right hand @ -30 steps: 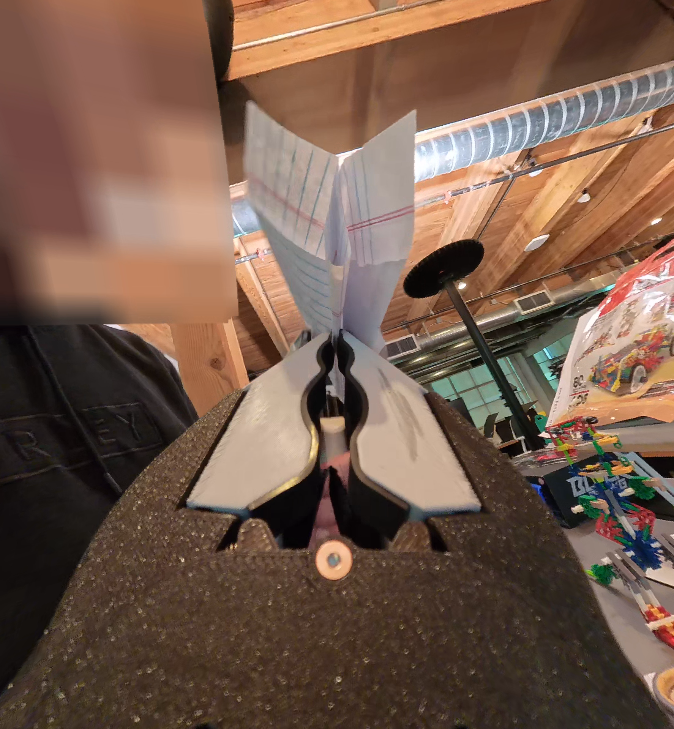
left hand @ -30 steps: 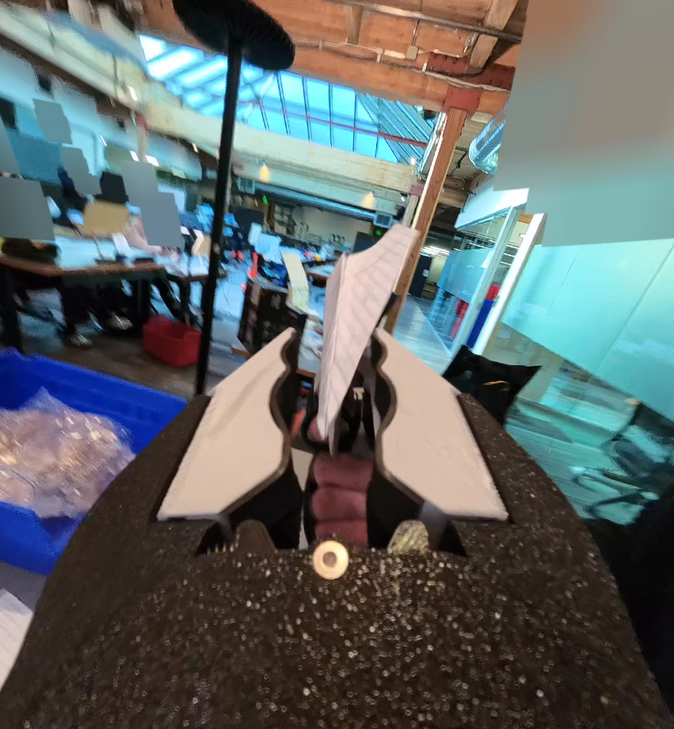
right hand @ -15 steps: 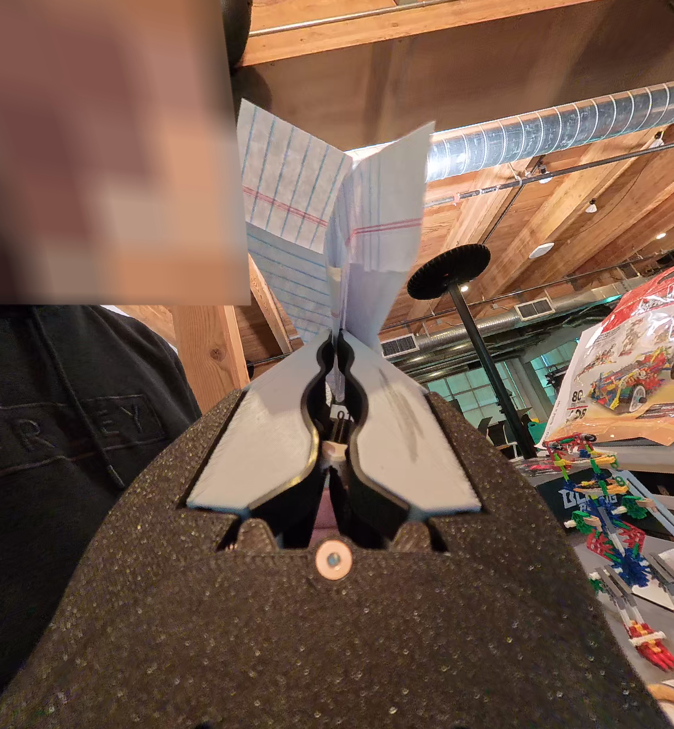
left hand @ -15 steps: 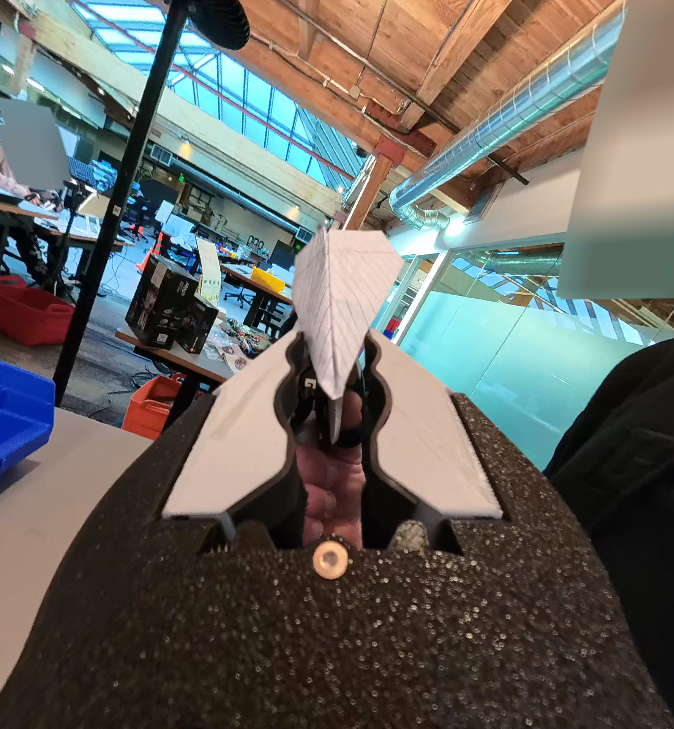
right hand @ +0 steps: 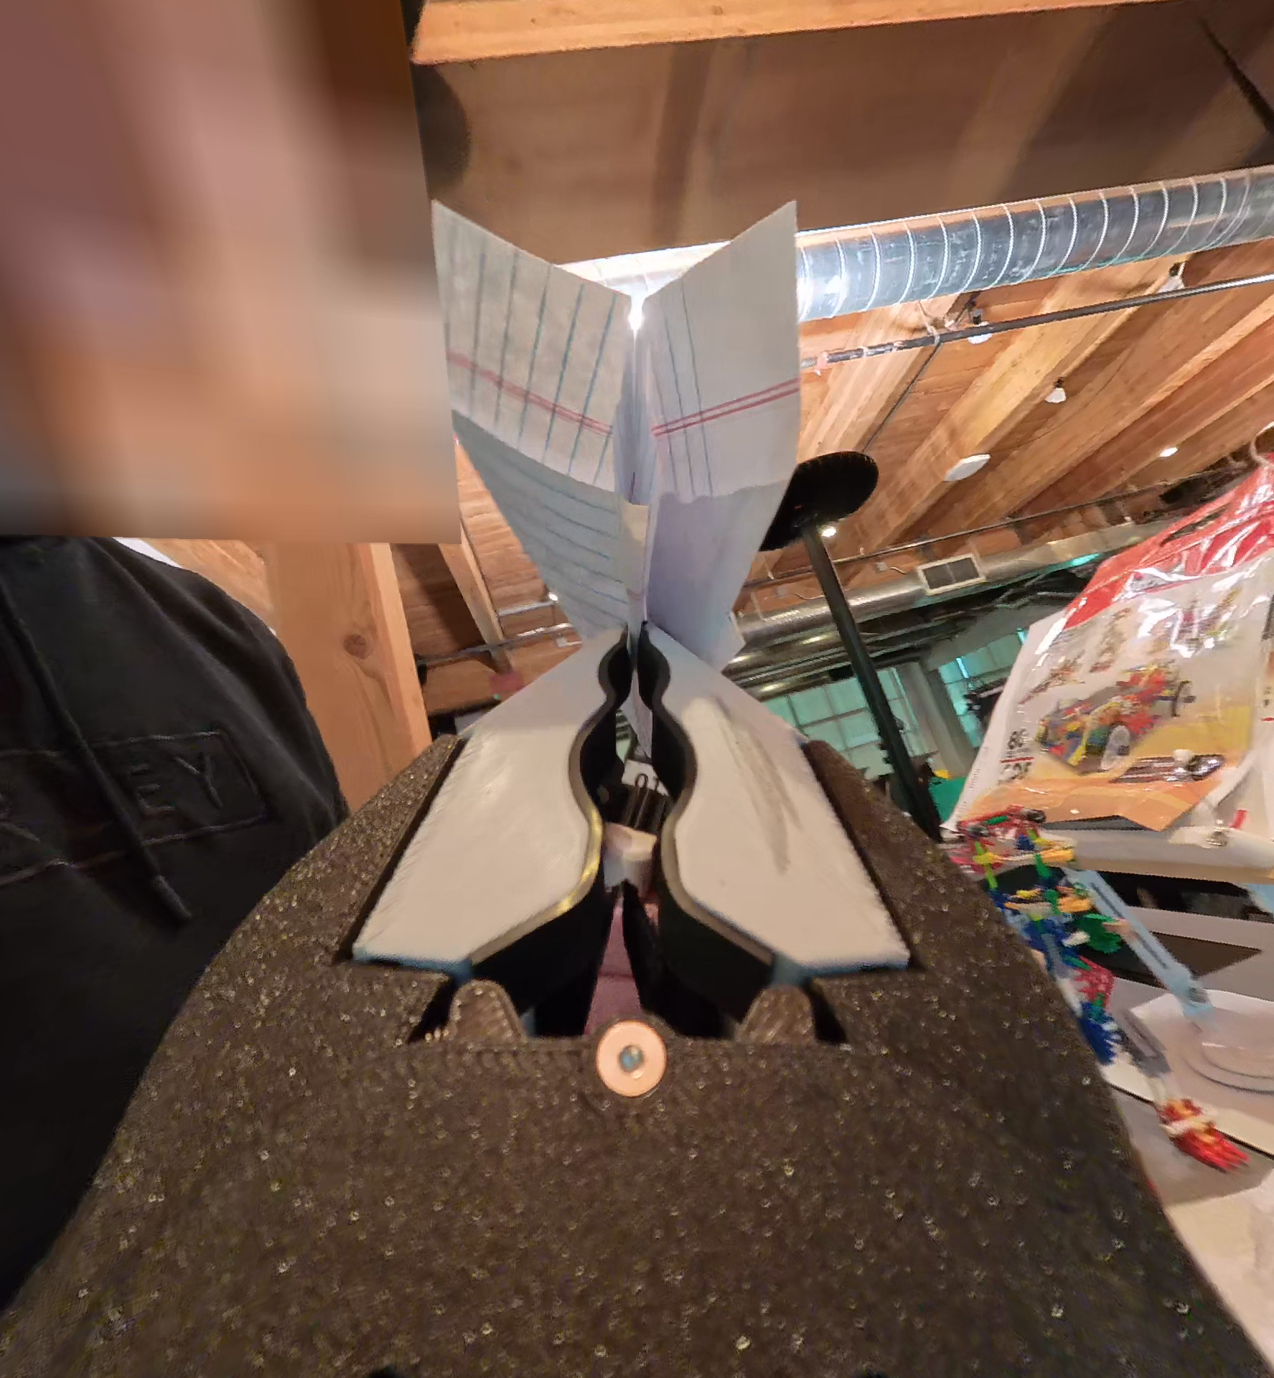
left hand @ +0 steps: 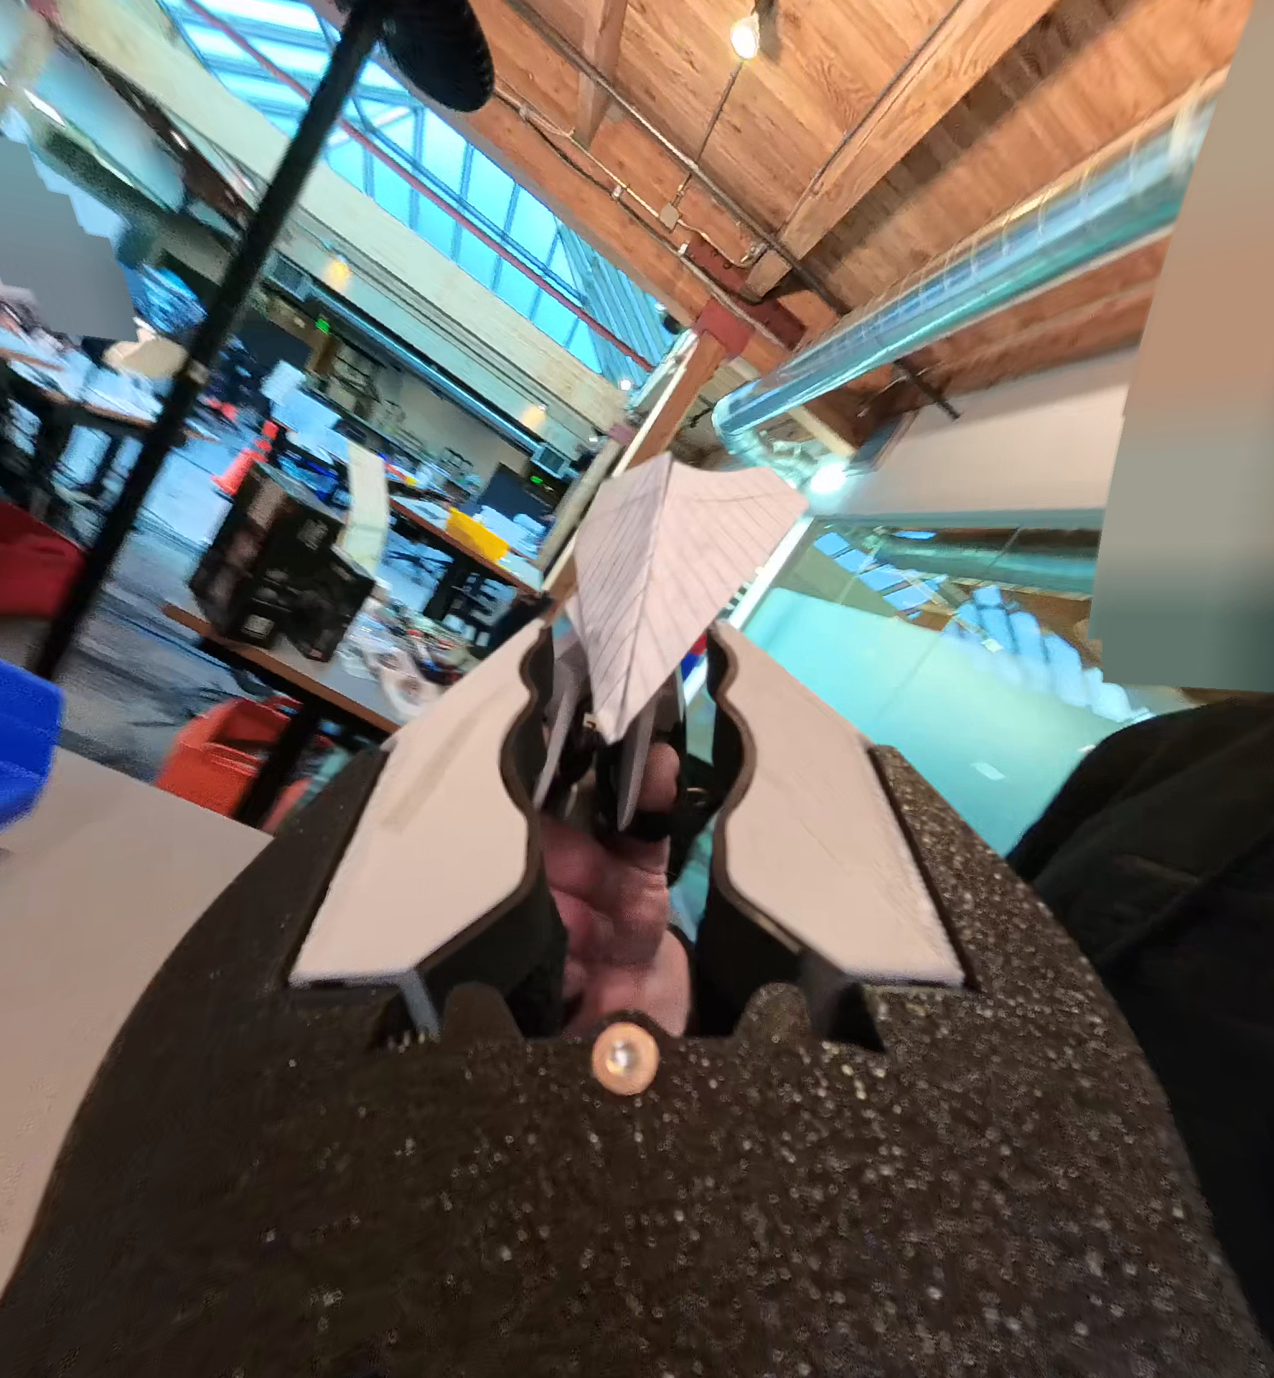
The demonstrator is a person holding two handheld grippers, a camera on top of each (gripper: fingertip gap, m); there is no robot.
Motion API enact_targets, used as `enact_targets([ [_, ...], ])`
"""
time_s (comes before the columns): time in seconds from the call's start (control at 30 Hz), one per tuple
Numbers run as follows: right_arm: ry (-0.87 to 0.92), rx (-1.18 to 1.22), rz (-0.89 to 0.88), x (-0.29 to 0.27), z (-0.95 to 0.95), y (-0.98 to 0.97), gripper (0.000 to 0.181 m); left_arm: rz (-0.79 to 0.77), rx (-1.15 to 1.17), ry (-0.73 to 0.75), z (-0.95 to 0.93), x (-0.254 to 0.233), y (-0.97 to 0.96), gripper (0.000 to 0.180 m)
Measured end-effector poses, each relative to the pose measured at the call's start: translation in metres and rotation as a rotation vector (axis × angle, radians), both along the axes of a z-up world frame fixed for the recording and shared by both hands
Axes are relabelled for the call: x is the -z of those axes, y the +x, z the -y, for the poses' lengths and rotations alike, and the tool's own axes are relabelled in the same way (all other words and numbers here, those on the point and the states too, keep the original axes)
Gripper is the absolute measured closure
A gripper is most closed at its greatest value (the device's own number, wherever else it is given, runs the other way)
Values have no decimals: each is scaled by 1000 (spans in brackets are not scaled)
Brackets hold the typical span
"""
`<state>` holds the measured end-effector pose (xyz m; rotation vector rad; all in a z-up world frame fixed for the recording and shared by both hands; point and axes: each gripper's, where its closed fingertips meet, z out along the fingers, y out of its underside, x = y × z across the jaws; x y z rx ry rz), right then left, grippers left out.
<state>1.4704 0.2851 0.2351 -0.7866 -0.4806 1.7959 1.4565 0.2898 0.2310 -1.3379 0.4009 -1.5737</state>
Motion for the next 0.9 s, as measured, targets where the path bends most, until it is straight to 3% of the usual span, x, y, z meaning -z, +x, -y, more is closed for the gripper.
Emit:
enact_targets([
  [0.17, 96, 14, 16, -12, 11, 3, 181, 71, 185, -96, 16, 18, 15, 138],
  [0.5, 177, -57, -35, -23, 29, 11, 181, 65, 113, 141, 33, -19, 25, 157],
  [0.9, 193, -85, -34, -22, 31, 11, 181, 9, -7, 250, 29, -30, 21, 156],
])
